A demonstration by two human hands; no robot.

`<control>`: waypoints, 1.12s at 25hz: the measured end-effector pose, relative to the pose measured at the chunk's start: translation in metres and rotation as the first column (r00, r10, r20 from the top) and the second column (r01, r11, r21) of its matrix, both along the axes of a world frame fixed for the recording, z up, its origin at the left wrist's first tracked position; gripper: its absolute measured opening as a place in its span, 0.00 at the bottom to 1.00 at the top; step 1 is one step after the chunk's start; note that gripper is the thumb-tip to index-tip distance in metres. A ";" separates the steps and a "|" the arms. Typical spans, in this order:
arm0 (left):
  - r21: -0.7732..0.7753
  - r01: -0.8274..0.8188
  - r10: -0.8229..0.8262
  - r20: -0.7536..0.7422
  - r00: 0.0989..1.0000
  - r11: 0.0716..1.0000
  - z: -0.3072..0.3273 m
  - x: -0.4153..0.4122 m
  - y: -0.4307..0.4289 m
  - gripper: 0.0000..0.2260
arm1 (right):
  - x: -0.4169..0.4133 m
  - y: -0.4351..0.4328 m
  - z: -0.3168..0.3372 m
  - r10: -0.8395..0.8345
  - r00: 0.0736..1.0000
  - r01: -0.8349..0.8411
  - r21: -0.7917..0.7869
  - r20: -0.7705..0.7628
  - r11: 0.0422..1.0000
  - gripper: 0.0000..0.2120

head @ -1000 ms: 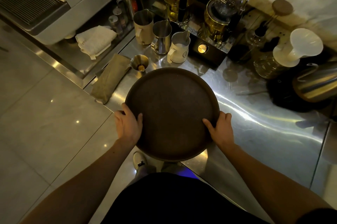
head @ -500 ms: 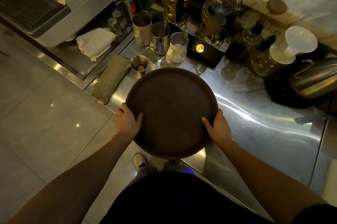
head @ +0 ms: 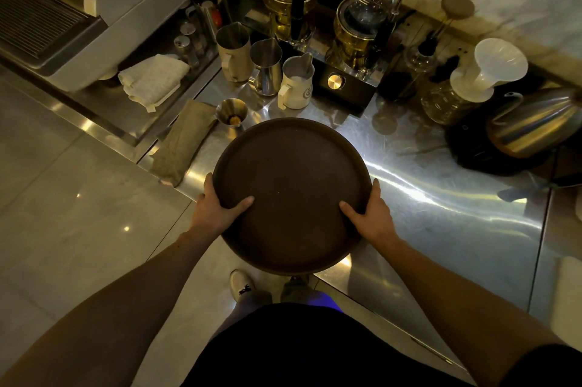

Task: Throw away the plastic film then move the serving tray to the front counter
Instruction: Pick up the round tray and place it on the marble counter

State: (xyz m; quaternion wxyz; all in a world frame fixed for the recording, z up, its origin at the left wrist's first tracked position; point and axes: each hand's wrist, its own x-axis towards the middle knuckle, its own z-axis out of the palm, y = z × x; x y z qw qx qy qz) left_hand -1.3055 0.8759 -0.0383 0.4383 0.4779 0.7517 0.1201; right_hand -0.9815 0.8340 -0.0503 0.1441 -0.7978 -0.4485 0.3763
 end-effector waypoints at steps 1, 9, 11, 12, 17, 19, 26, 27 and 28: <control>0.029 -0.002 0.001 0.020 1.000 1.000 0.001 0.000 -0.001 0.51 | -0.001 -0.003 0.001 -0.010 1.000 0.010 0.013 0.006 1.000 0.49; 0.164 -0.013 0.003 0.057 0.998 0.986 0.017 -0.008 -0.013 0.45 | -0.011 -0.028 0.018 -0.085 0.996 0.090 0.206 -0.031 0.974 0.39; 0.166 -0.010 0.001 0.056 0.998 0.986 0.024 -0.015 -0.017 0.46 | -0.015 -0.037 0.022 -0.101 0.993 0.111 0.230 -0.055 0.967 0.39; 0.172 -0.001 -0.009 0.055 0.998 0.985 0.026 -0.019 -0.019 0.47 | -0.018 -0.042 0.024 -0.108 0.992 0.121 0.244 -0.065 0.962 0.39; 0.211 0.070 -0.078 0.028 0.997 0.975 0.046 -0.042 -0.036 0.50 | -0.042 -0.073 0.044 -0.172 0.981 0.191 0.331 -0.086 0.924 0.40; 0.229 0.077 -0.078 -0.001 0.997 0.971 0.055 -0.049 -0.036 0.49 | -0.051 -0.079 0.058 -0.174 0.982 0.189 0.382 -0.073 0.905 0.38; 0.401 0.146 -0.158 -0.004 0.988 0.904 0.100 -0.070 -0.032 0.44 | -0.078 -0.095 0.117 -0.222 0.974 0.209 0.519 -0.038 0.829 0.36; 0.422 0.153 -0.170 0.002 0.985 0.893 0.109 -0.070 -0.031 0.44 | -0.079 -0.097 0.127 -0.224 0.974 0.210 0.536 -0.039 0.818 0.36; 0.448 0.153 -0.177 0.014 0.984 0.881 0.119 -0.070 -0.030 0.45 | -0.081 -0.099 0.137 -0.228 0.973 0.215 0.552 -0.045 0.806 0.36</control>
